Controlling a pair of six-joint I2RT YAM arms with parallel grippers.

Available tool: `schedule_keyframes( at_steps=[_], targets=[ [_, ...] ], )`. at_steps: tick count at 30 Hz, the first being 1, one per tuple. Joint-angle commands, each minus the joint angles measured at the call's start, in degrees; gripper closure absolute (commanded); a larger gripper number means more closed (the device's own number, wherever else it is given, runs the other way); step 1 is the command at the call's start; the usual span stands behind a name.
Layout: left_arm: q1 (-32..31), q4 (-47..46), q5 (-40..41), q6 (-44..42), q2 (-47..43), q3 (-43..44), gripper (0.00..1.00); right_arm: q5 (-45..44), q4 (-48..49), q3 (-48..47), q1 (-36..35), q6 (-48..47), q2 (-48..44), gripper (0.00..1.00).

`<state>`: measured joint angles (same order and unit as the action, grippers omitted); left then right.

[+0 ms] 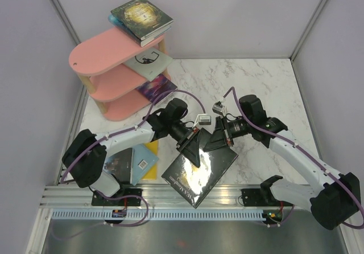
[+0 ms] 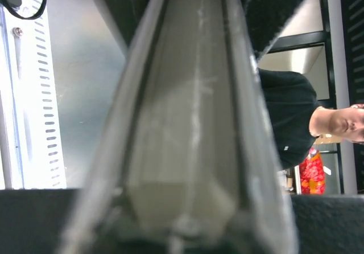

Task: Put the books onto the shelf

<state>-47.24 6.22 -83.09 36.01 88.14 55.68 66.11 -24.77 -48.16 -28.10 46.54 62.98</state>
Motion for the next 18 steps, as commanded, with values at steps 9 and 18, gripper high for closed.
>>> schedule_keyframes(
  at_steps=[9, 18],
  targets=[
    [-0.92, 13.96, 9.41, -6.01, 5.73, 4.70, 0.87, 2.54, 5.79, -2.64, -2.14, 0.83, -3.56, 1.00],
    [10.14, 15.05, 22.18, -0.68, 0.81, 2.24, 0.33, -1.86, 3.68, -0.09, -2.14, -0.40, -5.15, 1.00]
  ],
)
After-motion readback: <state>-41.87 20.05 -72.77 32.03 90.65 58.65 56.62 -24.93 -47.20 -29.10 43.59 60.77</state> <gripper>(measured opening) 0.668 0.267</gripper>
